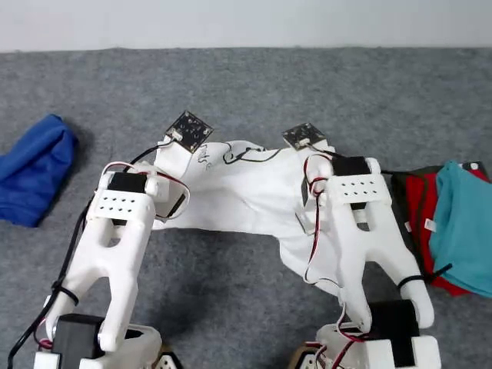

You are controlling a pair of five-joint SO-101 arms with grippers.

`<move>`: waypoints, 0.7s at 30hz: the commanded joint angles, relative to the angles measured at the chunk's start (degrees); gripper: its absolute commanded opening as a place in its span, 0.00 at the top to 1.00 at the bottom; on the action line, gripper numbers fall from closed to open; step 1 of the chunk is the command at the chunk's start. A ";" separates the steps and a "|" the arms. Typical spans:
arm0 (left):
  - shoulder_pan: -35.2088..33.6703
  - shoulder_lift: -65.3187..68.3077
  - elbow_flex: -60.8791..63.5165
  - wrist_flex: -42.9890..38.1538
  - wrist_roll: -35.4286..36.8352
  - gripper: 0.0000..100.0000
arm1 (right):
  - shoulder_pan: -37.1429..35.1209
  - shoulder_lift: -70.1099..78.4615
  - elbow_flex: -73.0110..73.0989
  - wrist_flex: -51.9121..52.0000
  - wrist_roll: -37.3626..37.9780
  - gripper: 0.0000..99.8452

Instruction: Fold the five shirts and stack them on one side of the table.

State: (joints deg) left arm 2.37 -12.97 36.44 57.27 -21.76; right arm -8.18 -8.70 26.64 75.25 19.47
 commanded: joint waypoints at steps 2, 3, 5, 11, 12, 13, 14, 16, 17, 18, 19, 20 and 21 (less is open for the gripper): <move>0.62 -1.93 -0.31 -0.35 -0.53 0.99 | 0.75 -1.80 -0.62 0.40 -0.26 0.82; 0.62 -1.93 -0.22 -0.35 -0.53 0.99 | 0.75 -1.27 0.00 -0.40 -0.97 0.80; 0.62 -1.93 -0.22 -0.35 -0.53 0.99 | 0.75 -0.13 1.05 -2.33 -1.32 0.80; 0.62 -1.93 2.24 -0.70 -0.53 0.99 | -3.03 2.77 1.49 -6.29 -1.67 0.85; 0.62 -1.93 2.59 -0.70 -0.53 0.99 | -4.00 3.12 1.49 -6.99 -1.67 0.85; 0.62 -1.93 2.77 -0.70 -0.53 0.99 | -4.97 3.30 1.41 -7.87 -1.67 0.86; 0.62 -1.93 2.86 -0.70 -0.53 0.99 | -5.85 3.38 1.32 -8.92 -1.67 0.87; 0.62 -1.93 2.86 -0.70 -0.53 0.99 | -6.99 3.47 1.32 -11.21 -1.67 0.90; 0.62 -1.93 2.86 -0.70 -0.53 0.99 | -7.34 3.47 1.32 -11.91 -1.67 0.92; 0.62 -1.93 2.86 -0.70 -0.53 0.99 | -7.43 3.47 1.32 -12.44 -1.58 0.94; 0.62 -1.93 2.86 -0.70 -0.53 0.99 | -7.43 3.47 1.49 -12.62 -1.32 0.97; 0.62 -1.93 2.86 -0.70 -0.53 0.99 | -7.25 3.47 1.58 -12.53 -1.23 0.99; 0.62 -1.93 2.86 -0.70 -0.53 0.99 | -7.16 3.56 1.85 -12.26 -1.23 0.99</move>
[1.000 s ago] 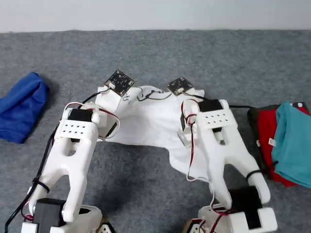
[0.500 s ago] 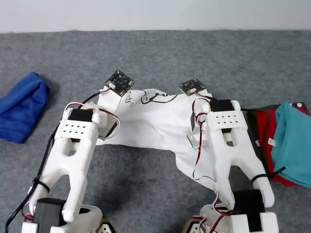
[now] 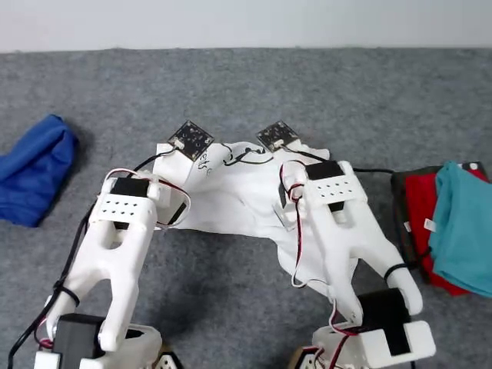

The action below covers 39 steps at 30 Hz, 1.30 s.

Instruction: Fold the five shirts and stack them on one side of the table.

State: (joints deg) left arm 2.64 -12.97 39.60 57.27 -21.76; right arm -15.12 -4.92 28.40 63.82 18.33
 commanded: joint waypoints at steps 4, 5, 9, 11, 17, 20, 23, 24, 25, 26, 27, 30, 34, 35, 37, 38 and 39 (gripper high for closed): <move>0.35 -1.93 -0.31 -0.70 -0.53 0.99 | 1.27 -0.57 1.41 -0.84 -0.09 0.99; 0.35 -1.93 -0.31 -0.70 -0.53 0.99 | 2.07 -0.92 1.41 -0.57 -0.09 0.99; 0.35 -1.93 -0.31 -0.62 -0.53 0.99 | 4.70 -5.05 0.26 4.26 0.00 0.99; 0.35 -1.93 -0.31 -0.53 -0.53 0.99 | 5.67 -8.40 -0.88 9.01 1.58 0.99; 0.00 -2.37 -0.66 1.14 -0.70 0.99 | 8.66 -18.42 -2.02 21.32 8.35 0.99; 0.09 -2.46 -1.36 5.10 -0.79 0.99 | 9.19 -21.41 -1.93 25.98 10.46 0.99; 0.35 -2.46 -1.98 9.23 -0.88 0.99 | 9.10 -23.34 -0.09 28.00 11.52 0.99; 0.18 -2.46 -2.24 10.37 -0.88 0.99 | 9.10 -23.69 0.70 28.09 12.04 0.99; 0.09 -2.46 -2.51 11.43 -0.88 0.99 | 9.10 -24.04 1.23 28.09 12.31 0.99; 0.09 -2.46 -2.68 12.13 -0.88 0.99 | 9.10 -24.31 1.67 28.09 12.57 0.99; 0.09 -2.46 -2.95 12.57 -0.88 0.99 | 9.01 -24.57 1.93 28.09 12.57 0.99; 0.18 -2.46 -3.03 12.84 -0.88 0.99 | 8.92 -25.36 1.67 29.23 12.57 0.99; 0.00 -2.46 -3.03 12.57 -1.05 0.99 | 8.84 -27.56 -2.99 30.81 12.66 0.99; -0.09 -2.46 -3.03 12.57 -1.05 0.99 | 8.75 -27.65 -4.92 32.13 12.66 0.99; -0.18 -2.46 -3.03 12.57 -1.05 0.99 | 8.75 -27.65 -8.09 35.21 12.57 0.99; -0.18 -2.46 -3.03 12.57 -1.05 0.99 | 8.92 -27.65 -9.23 36.35 12.57 0.99; -0.18 -2.46 -3.03 12.48 -1.05 0.99 | 9.10 -27.65 -10.11 37.23 12.57 0.99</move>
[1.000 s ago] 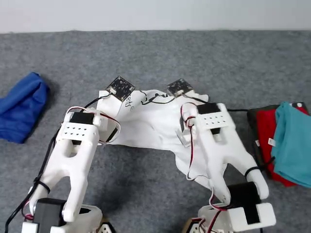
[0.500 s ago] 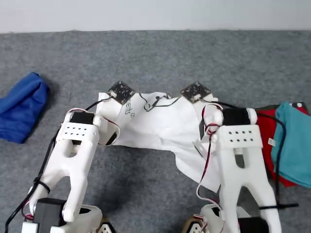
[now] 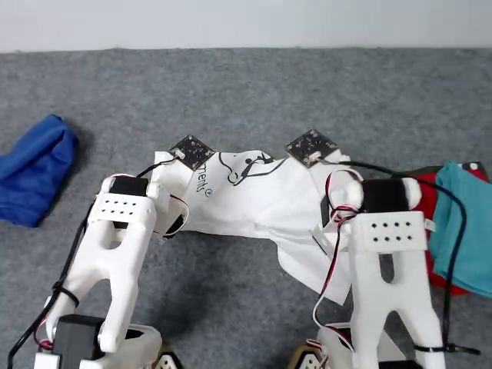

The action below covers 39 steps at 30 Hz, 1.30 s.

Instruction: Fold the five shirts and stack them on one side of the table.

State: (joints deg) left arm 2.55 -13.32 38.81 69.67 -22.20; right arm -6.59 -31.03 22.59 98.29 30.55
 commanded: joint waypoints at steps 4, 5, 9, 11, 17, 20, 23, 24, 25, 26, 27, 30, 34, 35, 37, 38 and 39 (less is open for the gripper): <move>-0.09 -1.67 -1.89 -2.73 -0.62 0.99 | 0.57 -1.54 -2.46 3.21 0.44 0.99; -0.09 -1.67 -1.89 -3.52 -0.62 0.99 | 0.57 -1.54 -0.70 2.59 0.44 0.99; -1.67 -1.58 -1.80 -6.42 -2.29 0.99 | 0.66 -2.07 7.12 1.10 0.44 0.99; -4.13 -1.58 -1.80 -8.62 -3.69 0.99 | 1.01 -2.07 8.62 0.84 0.53 0.99; -8.26 -1.58 -0.92 -11.08 -4.04 0.99 | 6.11 -1.54 11.87 -0.04 5.63 0.99; -7.56 -1.58 1.19 -11.08 -4.04 0.99 | 7.25 -1.71 19.43 -5.76 5.63 0.99; -6.51 -1.58 3.47 -11.08 -4.04 0.99 | 7.78 -2.07 26.81 -14.46 5.63 0.99; -6.07 -1.58 4.00 -11.08 -4.04 0.99 | 7.96 -2.07 28.57 -17.01 5.63 0.98; -5.71 -1.58 4.53 -11.08 -4.04 0.99 | 8.40 -2.07 29.98 -19.03 5.63 0.96; -5.63 -1.58 4.88 -11.08 -3.96 0.99 | 8.75 -2.07 31.03 -20.44 5.63 0.94; -5.54 -1.58 5.23 -11.08 -3.96 0.99 | 8.84 -2.07 31.82 -21.32 5.63 0.91; -5.89 -1.58 5.32 -11.08 -3.87 0.98 | 9.10 -2.07 32.62 -21.05 5.10 0.81; -5.98 -2.29 3.82 -8.79 -3.69 0.97 | 10.59 -2.59 27.96 -16.31 3.78 0.80; -5.71 -2.55 2.15 -6.42 -3.52 0.95 | 11.21 -3.12 25.23 -14.20 3.78 0.80; -5.45 -2.90 -3.12 -0.26 -1.23 0.90 | 12.09 -3.91 18.11 -8.75 3.96 0.80; -5.19 -2.73 -6.46 3.60 0.18 0.88 | 12.18 -4.00 14.15 -5.67 3.96 0.80; -4.92 -2.46 -9.98 7.56 1.23 0.86 | 12.09 -4.00 10.02 -2.51 3.78 0.80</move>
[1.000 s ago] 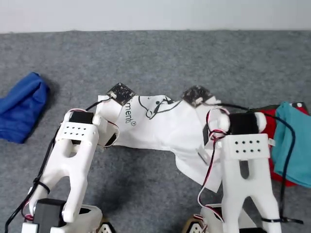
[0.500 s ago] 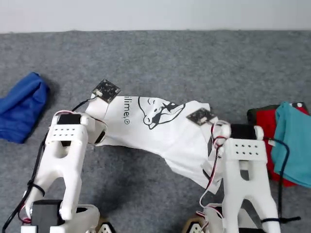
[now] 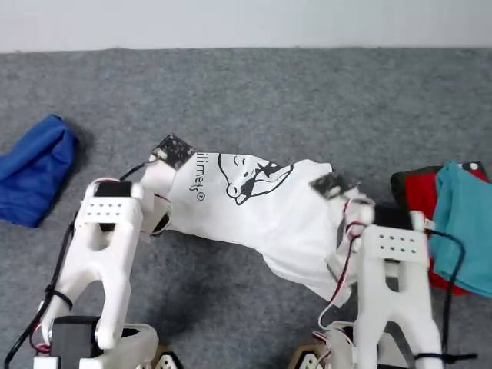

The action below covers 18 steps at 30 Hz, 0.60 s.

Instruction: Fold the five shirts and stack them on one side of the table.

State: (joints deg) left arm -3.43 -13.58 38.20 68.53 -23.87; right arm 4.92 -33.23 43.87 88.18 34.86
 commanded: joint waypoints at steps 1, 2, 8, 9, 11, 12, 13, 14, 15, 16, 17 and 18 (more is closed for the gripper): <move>1.05 -2.11 -12.62 12.48 3.43 0.85 | 0.57 -1.80 -15.30 10.15 -0.53 0.80; 1.05 -1.93 -15.60 15.82 3.43 0.85 | 0.57 -1.80 -18.99 12.09 -0.62 0.80; 0.88 -1.14 -24.40 20.92 3.43 0.85 | 0.22 0.04 -26.90 6.99 -0.79 0.80; 0.97 -1.14 -24.31 18.73 3.60 0.85 | 0.22 1.71 -26.20 3.56 -1.49 0.80; 0.97 -0.88 -23.87 13.36 4.75 0.85 | 0.31 6.73 -24.62 -5.32 -4.66 0.80; 1.05 -0.35 -23.34 9.76 6.42 0.85 | 0.31 9.89 -24.18 -9.80 -6.42 0.80; 1.05 0.62 -22.81 6.33 8.26 0.85 | 0.22 13.32 -24.09 -14.20 -8.09 0.80; 1.05 1.93 -22.02 2.81 10.37 0.85 | 0.13 16.75 -24.44 -18.07 -9.67 0.80; 1.05 3.60 -21.23 -0.70 12.66 0.85 | 0.13 20.18 -25.32 -21.58 -11.08 0.80; 1.05 5.45 -20.62 -3.52 14.95 0.85 | 0.04 23.34 -26.37 -24.84 -12.40 0.80; 1.05 7.30 -20.35 -5.71 16.97 0.85 | -0.40 26.51 -27.52 -27.21 -13.45 0.80; 1.05 9.23 -20.35 -7.38 18.73 0.85 | -0.75 29.58 -28.84 -28.97 -14.33 0.80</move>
State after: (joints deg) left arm -2.99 -7.52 18.15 67.56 -10.24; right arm 4.92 -10.99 18.99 66.90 23.60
